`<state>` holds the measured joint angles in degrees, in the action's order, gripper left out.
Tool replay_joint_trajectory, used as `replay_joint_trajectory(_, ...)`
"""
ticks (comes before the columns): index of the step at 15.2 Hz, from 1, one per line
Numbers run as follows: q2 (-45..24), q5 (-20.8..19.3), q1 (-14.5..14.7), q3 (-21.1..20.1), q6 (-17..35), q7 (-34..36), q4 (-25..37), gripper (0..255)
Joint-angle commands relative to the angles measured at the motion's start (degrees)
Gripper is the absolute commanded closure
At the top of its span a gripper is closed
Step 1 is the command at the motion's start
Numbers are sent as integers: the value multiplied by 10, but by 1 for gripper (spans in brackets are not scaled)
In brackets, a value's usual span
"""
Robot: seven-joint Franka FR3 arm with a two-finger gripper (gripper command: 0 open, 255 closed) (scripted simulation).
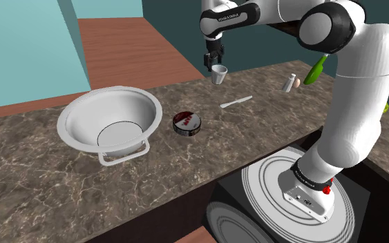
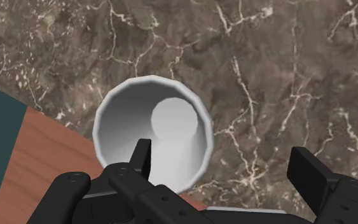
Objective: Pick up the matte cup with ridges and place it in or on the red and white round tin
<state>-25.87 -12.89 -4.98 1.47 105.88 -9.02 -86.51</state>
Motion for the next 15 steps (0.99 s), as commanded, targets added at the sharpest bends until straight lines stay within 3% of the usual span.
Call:
replay_joint_trajectory(1,-25,-1,-2,2,3,-3,21,0)
replay_joint_trajectory(8,-33,-4,-8,4,49,0,-16,0)
replay_joint_trajectory(15,-33,-4,-8,4,49,0,-16,0)
